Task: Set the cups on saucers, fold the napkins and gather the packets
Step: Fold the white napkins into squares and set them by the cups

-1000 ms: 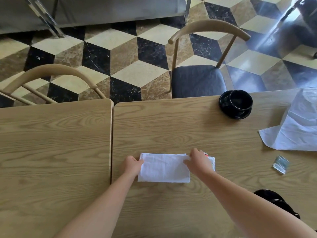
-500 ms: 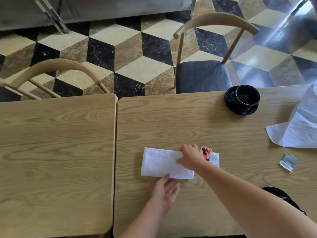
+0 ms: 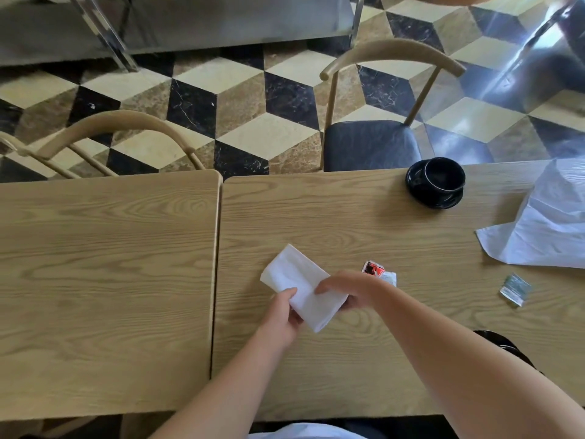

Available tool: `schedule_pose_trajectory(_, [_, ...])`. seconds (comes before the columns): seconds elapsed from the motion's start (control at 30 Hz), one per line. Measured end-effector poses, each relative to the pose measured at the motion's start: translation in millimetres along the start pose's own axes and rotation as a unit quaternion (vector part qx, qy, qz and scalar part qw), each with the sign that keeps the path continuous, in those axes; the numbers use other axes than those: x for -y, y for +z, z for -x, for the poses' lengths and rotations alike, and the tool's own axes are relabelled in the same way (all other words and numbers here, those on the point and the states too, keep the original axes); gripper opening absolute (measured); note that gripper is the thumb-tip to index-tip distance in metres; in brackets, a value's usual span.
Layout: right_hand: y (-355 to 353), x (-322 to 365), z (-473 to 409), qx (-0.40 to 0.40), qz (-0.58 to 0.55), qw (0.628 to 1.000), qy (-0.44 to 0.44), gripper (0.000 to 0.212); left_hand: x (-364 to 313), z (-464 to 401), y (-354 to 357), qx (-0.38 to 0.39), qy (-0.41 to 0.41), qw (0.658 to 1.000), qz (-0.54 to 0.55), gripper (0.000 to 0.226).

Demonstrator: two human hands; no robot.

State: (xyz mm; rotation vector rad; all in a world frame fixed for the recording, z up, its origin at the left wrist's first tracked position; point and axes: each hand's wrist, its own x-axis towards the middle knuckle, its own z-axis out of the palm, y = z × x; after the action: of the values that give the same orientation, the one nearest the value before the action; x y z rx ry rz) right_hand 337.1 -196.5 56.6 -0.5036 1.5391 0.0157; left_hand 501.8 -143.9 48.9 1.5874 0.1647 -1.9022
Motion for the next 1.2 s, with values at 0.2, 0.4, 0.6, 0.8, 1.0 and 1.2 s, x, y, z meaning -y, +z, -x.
schedule_pose_trajectory(0.2, [2.3, -22.0, 2.3, 0.084, -0.115, 0.987, -0.078, 0.048, -14.5, 0.0, 1.5, 0.091, 0.112, 0.989, -0.023, 0.044])
schedule_pose_trajectory(0.4, [14.0, -46.6, -2.1, 0.057, -0.187, 0.976, -0.094, 0.033, -16.2, 5.4, -13.3, 0.086, 0.087, 0.987, -0.102, 0.029])
schedule_pose_trajectory(0.6, [28.8, -57.9, 5.6, -0.011, -0.133, 0.991, -0.03, 0.019, 7.7, 0.2, -34.2, -0.036, 0.037, 0.973, -0.226, 0.021])
schedule_pose_trajectory(0.8, [32.3, -54.5, 17.9, 0.017, -0.097, 0.995, -0.009, 0.016, 0.9, 5.5, -32.7, -0.02, 0.165, 0.912, -0.375, 0.057])
schedule_pose_trajectory(1.0, [13.0, -49.2, 28.0, 0.109, -0.284, 0.952, 0.038, 0.021, -6.7, 8.7, -48.0, 0.033, 0.333, 0.659, -0.674, 0.064])
schedule_pose_trajectory(1.2, [3.9, -48.4, 26.6, 0.122, -0.217, 0.968, 0.02, 0.018, -18.7, 5.5, -34.5, 0.078, 0.489, 0.504, -0.707, 0.053])
